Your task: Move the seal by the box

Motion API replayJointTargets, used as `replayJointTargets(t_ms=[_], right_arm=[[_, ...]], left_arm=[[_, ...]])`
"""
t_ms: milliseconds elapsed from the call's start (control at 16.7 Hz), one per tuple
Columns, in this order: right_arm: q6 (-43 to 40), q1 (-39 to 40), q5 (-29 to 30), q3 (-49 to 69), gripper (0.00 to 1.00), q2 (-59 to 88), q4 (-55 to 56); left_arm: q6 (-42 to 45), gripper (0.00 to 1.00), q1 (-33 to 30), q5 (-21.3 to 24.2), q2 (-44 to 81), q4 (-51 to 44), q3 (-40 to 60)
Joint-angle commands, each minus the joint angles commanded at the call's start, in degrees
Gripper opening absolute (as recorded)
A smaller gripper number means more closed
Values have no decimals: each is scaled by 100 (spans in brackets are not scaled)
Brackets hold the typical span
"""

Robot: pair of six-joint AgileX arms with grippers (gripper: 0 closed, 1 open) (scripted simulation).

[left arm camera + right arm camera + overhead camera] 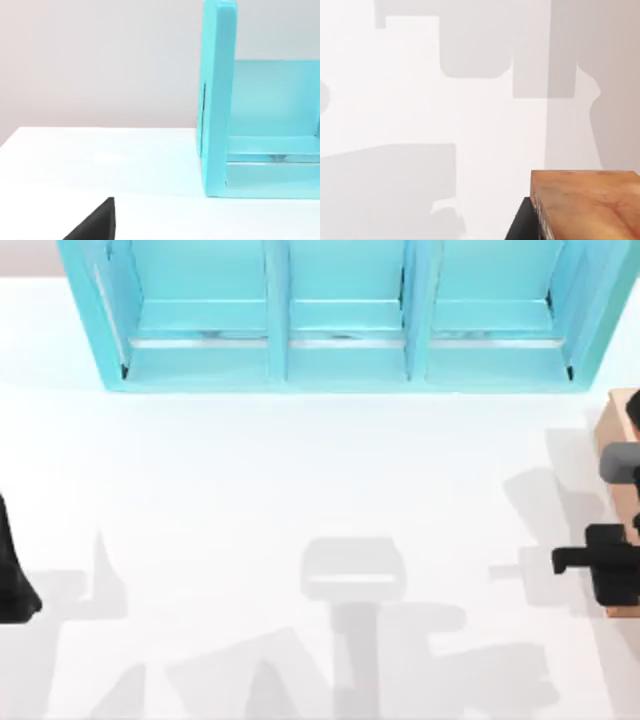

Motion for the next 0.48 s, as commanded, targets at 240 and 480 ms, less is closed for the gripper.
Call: replayJointTargets(t_ms=[240, 480], right_arm=[[0, 0, 0, 0, 75, 0, 0], [0, 0, 0, 0, 100, 0, 0]], left_arm=[[0, 100, 0, 0, 0, 0, 0], [0, 100, 0, 0, 0, 0, 0]])
